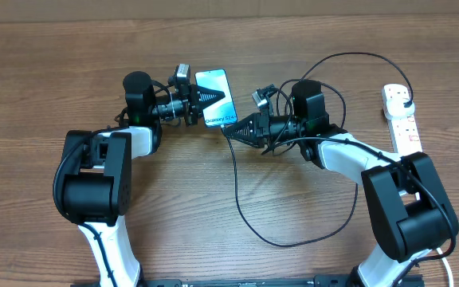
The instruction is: Plug charger to phone and switch on socket
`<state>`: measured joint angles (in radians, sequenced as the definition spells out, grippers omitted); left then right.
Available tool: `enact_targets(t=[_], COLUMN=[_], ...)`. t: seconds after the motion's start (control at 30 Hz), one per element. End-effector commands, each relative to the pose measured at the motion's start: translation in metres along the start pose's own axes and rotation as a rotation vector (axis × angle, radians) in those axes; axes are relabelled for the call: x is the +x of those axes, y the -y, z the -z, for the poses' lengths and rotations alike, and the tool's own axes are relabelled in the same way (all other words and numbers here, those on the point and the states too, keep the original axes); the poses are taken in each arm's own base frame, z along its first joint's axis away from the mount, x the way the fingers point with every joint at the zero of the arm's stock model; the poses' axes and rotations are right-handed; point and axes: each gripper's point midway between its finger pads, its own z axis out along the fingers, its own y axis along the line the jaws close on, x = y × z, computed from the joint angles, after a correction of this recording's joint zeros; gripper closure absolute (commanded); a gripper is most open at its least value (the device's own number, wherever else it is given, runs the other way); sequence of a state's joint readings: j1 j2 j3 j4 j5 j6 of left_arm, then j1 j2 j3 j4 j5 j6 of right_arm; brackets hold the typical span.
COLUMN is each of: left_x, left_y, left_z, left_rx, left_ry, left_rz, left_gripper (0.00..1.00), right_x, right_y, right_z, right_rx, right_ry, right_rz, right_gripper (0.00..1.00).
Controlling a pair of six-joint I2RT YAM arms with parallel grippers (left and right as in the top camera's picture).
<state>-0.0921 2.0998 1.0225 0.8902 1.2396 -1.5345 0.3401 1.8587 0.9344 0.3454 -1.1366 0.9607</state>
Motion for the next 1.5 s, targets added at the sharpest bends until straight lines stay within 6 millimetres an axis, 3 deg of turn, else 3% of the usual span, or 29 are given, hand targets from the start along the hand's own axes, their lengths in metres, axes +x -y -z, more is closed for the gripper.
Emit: enact_targets(t=[0.0,0.7,1.47], left_x=[0.010,0.025,0.047], left_y=[0.008,0.007,0.007], left_z=[-0.009,-0.023,-0.017], left_rx=[0.010,0.005,0.012], left_ry=[-0.057,-0.111,-0.249], left_rz=[-0.067,-0.061,-0.066], left_gripper=[0.96,0.95,0.96], right_x=[-0.015,-0.025,-0.029], right_y=[0.009,0.010,0.012], right_z=[0.005,0.004,0.009], right_rx=[0.037,0.059,0.064], right_ry=[0.075,0.130,0.148], right_rz=[-0.015,0.000,-0.004], right_gripper=[0.96,0.96,0.96])
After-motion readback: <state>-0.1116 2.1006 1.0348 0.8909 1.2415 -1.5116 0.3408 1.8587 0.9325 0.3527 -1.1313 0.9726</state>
